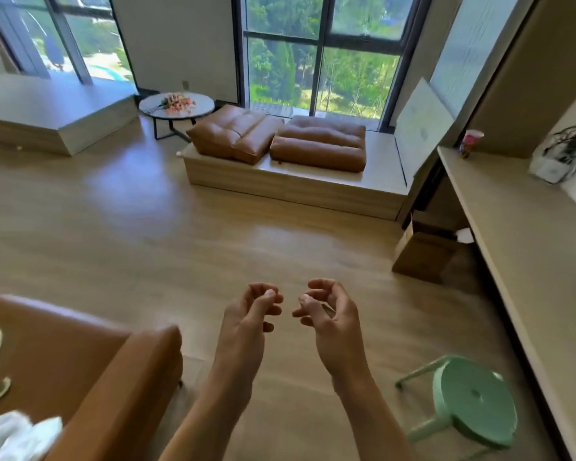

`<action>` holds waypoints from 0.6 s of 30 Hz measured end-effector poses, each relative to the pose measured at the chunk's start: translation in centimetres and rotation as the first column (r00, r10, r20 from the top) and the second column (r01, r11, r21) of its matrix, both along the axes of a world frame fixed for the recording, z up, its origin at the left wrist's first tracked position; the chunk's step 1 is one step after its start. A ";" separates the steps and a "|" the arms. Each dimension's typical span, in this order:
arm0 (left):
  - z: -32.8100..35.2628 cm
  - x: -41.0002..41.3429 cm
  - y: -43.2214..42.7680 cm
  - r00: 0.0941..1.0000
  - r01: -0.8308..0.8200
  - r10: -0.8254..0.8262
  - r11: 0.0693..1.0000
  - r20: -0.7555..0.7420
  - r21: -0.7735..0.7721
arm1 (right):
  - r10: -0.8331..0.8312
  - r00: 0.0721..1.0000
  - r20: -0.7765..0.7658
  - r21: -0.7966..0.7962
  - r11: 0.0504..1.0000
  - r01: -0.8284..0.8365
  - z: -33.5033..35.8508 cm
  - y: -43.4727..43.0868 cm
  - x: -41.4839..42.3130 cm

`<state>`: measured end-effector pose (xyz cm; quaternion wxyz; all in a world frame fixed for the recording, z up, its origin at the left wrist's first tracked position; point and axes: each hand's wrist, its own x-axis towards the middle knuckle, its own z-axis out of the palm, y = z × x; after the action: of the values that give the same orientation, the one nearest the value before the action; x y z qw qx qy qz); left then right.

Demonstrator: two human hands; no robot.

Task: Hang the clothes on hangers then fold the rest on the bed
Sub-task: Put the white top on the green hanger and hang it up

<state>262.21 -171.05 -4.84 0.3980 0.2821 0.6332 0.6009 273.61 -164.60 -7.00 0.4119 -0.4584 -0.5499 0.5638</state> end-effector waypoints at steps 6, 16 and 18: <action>0.3 -5.0 12.6 1.000 -0.012 0.012 1.000 -0.004 0.005 | -0.002 1.000 -0.016 -0.042 0.999 0.001 -0.9 12.9 -5.5; 0.3 -15.5 32.4 0.956 -0.291 0.291 0.957 0.021 -0.005 | 0.256 0.966 0.018 -0.026 0.966 -0.256 -0.3 36.5 -18.1; 1.1 -18.7 34.5 0.932 -0.364 0.363 0.931 0.021 0.029 | 0.319 0.948 0.010 -0.031 0.947 -0.319 0.3 40.1 -21.9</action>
<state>243.47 -136.58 -3.74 0.2801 0.1621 0.6616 0.6765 251.72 -124.47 -6.69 0.3047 -0.3734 -0.6116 0.6274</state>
